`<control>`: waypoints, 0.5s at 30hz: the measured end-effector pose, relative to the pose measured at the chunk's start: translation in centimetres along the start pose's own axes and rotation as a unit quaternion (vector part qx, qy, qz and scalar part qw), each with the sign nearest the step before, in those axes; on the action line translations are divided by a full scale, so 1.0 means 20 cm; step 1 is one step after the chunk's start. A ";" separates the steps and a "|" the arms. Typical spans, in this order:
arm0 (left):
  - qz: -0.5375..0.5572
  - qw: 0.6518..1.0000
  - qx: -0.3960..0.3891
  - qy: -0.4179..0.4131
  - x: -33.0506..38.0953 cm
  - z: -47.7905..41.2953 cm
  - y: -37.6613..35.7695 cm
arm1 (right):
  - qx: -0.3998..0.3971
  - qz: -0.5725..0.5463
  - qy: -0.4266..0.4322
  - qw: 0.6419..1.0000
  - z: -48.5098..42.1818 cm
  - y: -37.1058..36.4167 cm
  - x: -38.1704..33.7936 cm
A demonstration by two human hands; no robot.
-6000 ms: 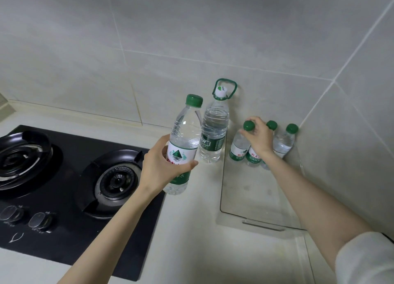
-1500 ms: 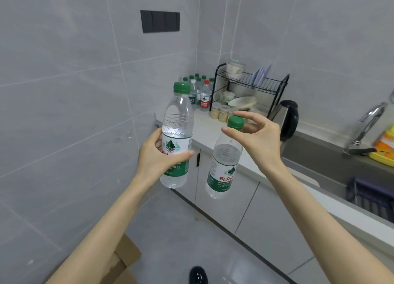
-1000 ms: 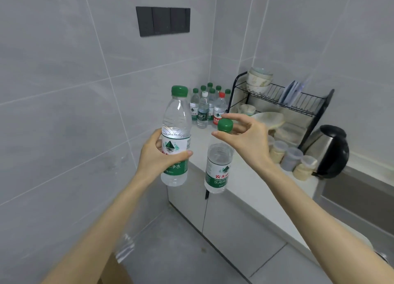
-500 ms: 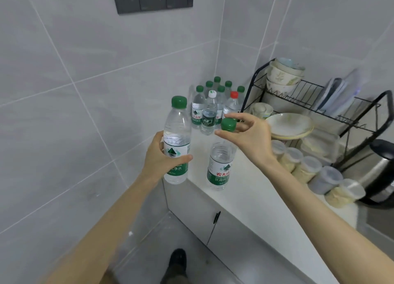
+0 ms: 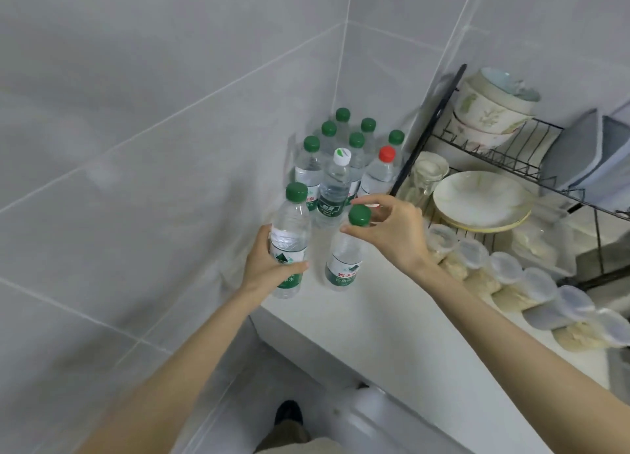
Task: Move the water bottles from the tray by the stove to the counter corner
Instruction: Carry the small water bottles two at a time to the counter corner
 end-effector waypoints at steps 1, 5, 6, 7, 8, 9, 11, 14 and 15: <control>-0.001 1.000 -0.003 0.006 -0.02 -0.04 -0.01 | 0.001 -0.002 -0.007 1.000 -0.03 -0.01 0.02; -0.002 1.000 -0.009 0.013 -0.10 -0.14 -0.04 | -0.003 -0.007 -0.032 0.999 -0.13 -0.08 0.09; -0.002 1.000 -0.010 0.009 -0.11 -0.16 -0.05 | -0.007 -0.008 -0.036 0.999 -0.14 -0.09 0.10; -0.001 1.000 -0.010 0.007 -0.12 -0.18 -0.06 | -0.010 -0.010 -0.039 0.999 -0.15 -0.11 0.12; -0.002 1.000 -0.008 0.006 -0.13 -0.19 -0.07 | -0.010 -0.011 -0.038 0.999 -0.16 -0.11 0.13; -0.004 1.000 -0.006 0.007 -0.13 -0.19 -0.07 | -0.012 -0.012 -0.035 0.999 -0.17 -0.11 0.13; -0.012 1.000 -0.009 0.006 -0.14 -0.21 -0.08 | -0.028 -0.010 -0.025 0.999 -0.17 -0.11 0.14; -0.033 0.999 -0.035 -0.004 -0.13 -0.20 -0.10 | -0.076 0.009 0.003 0.997 -0.17 -0.13 0.13; -0.043 0.998 -0.047 -0.008 -0.13 -0.20 -0.11 | -0.085 0.020 0.017 0.996 -0.17 -0.13 0.13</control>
Point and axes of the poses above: each hand's wrist, its own z-axis away from the middle knuckle, its own y-axis out of the back of the hand, x = y × z, the point moved 6 cm from there along -z, towards the middle knuckle, and after that the axes turned 3 degrees about -z, right-handed, at the moved point
